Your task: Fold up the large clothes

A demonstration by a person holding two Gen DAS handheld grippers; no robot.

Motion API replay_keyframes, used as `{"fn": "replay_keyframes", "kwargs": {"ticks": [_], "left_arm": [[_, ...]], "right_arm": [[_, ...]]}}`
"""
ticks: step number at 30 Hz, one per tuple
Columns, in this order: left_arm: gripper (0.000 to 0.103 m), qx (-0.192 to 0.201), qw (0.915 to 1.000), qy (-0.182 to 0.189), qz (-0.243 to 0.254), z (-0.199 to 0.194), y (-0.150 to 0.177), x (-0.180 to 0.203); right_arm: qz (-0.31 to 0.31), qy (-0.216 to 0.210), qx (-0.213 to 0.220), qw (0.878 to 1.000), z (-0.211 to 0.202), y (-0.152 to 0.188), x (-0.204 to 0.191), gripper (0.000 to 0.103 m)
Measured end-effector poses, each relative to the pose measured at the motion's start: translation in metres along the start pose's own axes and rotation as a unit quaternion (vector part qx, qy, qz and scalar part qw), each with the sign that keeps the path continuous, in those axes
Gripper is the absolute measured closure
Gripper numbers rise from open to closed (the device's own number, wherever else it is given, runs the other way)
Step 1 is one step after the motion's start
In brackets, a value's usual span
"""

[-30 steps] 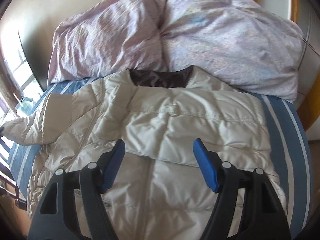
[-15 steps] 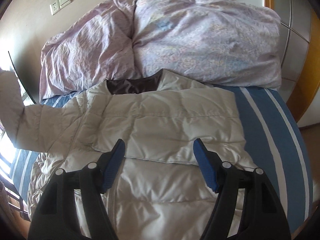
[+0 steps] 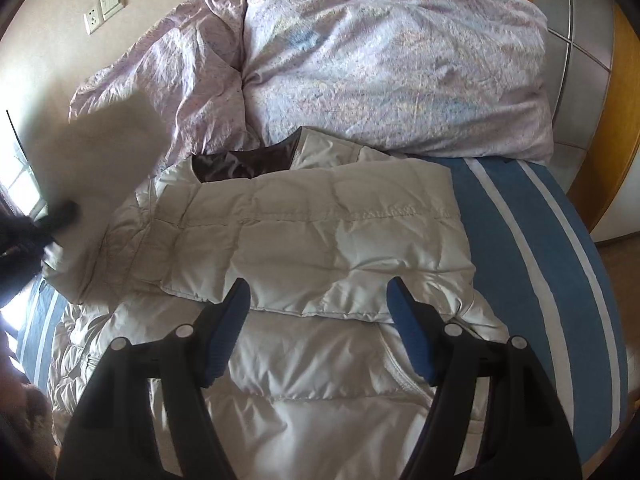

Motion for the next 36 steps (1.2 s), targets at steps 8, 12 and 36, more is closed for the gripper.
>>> {"fn": "replay_keyframes", "kwargs": {"ticks": [8,12,36], "left_arm": [[0.027,-0.041,0.9986,0.034,-0.003,0.015,0.016,0.001],[0.018,-0.014,0.9991,0.014,0.037,-0.02,0.016,-0.005],[0.014,0.059,0.9487,-0.303,0.069,-0.144,0.047,-0.185]], "right_arm": [[0.038,-0.024,-0.009,0.999,0.002,-0.001,0.014,0.032],[0.078,-0.096,-0.028,0.992,0.009,-0.004,0.007,0.032],[0.088,-0.089,-0.031,0.992,0.059,-0.021,-0.032,0.093]]}}
Point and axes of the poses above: each gripper's, at about its wrist camera, not at the fingertips, and z roughly the way its jaws point, x to its right, y to its underside, the point moved 6 cm from there along z, roughly the way its jaws point, and after that the axes turned 5 degrees about -y, right-handed, at the moved point
